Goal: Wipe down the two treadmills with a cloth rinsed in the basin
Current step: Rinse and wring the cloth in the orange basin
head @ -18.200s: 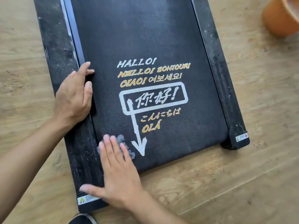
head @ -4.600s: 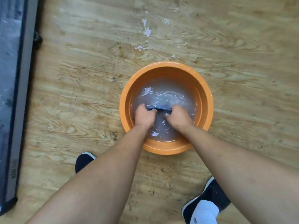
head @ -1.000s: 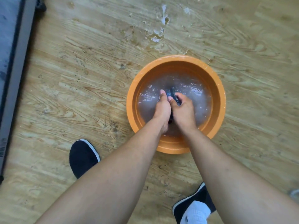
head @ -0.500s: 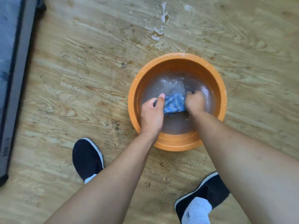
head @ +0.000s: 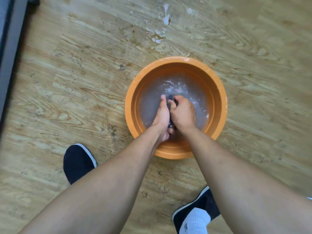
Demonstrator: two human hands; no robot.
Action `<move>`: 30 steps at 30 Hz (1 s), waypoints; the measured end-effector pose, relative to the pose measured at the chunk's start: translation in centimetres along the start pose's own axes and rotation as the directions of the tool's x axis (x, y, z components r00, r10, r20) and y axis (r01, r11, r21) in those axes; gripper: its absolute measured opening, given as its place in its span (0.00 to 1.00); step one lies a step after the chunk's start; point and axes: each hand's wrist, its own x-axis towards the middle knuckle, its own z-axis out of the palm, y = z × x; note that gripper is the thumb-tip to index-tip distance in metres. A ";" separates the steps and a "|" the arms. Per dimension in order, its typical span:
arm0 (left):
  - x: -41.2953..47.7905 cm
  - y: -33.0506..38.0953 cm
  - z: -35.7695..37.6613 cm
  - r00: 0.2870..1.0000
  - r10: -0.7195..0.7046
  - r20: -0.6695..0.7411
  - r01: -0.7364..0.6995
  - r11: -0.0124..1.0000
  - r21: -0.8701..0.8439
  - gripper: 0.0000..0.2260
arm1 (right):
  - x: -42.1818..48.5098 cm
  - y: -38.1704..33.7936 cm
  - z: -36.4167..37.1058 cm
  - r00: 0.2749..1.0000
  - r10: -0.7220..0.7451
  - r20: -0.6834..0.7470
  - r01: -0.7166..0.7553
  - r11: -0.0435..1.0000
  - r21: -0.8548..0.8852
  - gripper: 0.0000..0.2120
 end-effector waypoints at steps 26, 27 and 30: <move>0.4 -0.1 0.8 0.997 0.001 -0.077 -0.022 0.960 -0.280 0.22 | -0.3 -0.8 0.2 0.998 0.017 -0.068 -0.015 0.999 0.032 0.09; 0.2 -0.1 0.6 0.996 -0.004 -0.093 -0.018 0.971 -0.240 0.22 | 0.4 -1.1 0.1 0.999 0.035 -0.038 -0.033 0.998 0.052 0.09; 0.3 0.1 -0.4 0.990 0.059 -0.129 -0.078 0.986 -0.149 0.23 | 2.2 -2.1 0.5 0.991 0.127 0.048 -0.132 0.986 0.106 0.17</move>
